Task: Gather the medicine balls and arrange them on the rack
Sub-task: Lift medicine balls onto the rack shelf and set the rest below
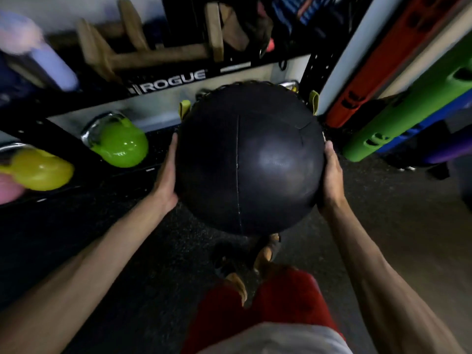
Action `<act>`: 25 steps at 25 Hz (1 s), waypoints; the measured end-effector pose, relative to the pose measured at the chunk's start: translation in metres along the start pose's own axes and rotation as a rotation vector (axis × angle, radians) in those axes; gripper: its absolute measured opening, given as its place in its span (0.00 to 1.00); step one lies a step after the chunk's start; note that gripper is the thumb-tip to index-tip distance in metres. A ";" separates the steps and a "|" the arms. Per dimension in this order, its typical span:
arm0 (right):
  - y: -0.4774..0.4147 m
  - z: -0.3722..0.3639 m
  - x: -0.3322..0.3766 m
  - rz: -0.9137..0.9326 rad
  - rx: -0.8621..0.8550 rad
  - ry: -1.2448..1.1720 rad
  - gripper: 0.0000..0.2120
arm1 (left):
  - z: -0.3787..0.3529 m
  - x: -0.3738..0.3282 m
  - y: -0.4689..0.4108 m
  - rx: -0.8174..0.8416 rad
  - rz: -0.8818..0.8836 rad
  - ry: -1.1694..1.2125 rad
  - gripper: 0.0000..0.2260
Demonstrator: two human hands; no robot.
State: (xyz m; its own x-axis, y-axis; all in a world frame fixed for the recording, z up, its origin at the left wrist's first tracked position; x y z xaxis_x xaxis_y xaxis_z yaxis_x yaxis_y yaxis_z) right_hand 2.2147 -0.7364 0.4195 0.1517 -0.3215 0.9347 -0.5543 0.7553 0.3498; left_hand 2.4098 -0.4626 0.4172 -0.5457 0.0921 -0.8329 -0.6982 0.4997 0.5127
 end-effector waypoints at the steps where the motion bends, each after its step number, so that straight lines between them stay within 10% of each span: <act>1: 0.008 -0.003 0.025 0.034 0.027 -0.025 0.26 | -0.004 -0.018 0.017 -0.004 -0.043 0.016 0.30; 12: 0.067 -0.040 0.189 0.281 0.062 0.001 0.41 | -0.022 -0.165 0.131 0.014 -0.390 0.121 0.30; 17: 0.079 -0.080 0.256 0.427 0.200 -0.095 0.30 | -0.021 -0.222 0.171 -0.092 -0.569 0.154 0.19; 25: 0.103 -0.134 0.384 0.683 0.487 -0.231 0.19 | -0.019 -0.326 0.222 -0.152 -0.798 0.191 0.32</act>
State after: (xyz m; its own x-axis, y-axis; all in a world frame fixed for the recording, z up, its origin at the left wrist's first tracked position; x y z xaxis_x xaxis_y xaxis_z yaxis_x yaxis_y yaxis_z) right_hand 2.3257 -0.7056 0.8228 -0.4823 -0.0341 0.8753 -0.7596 0.5139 -0.3986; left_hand 2.4238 -0.3976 0.8062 0.0798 -0.3949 -0.9152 -0.9558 0.2304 -0.1828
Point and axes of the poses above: each hand's wrist, its own y-axis away from the middle knuckle, its own z-axis out of the back of the hand, x = y × z, the point moved 2 cm from there along -y, towards the middle knuckle, and after that the axes turned 3 degrees about -y, right-handed, at the moved point
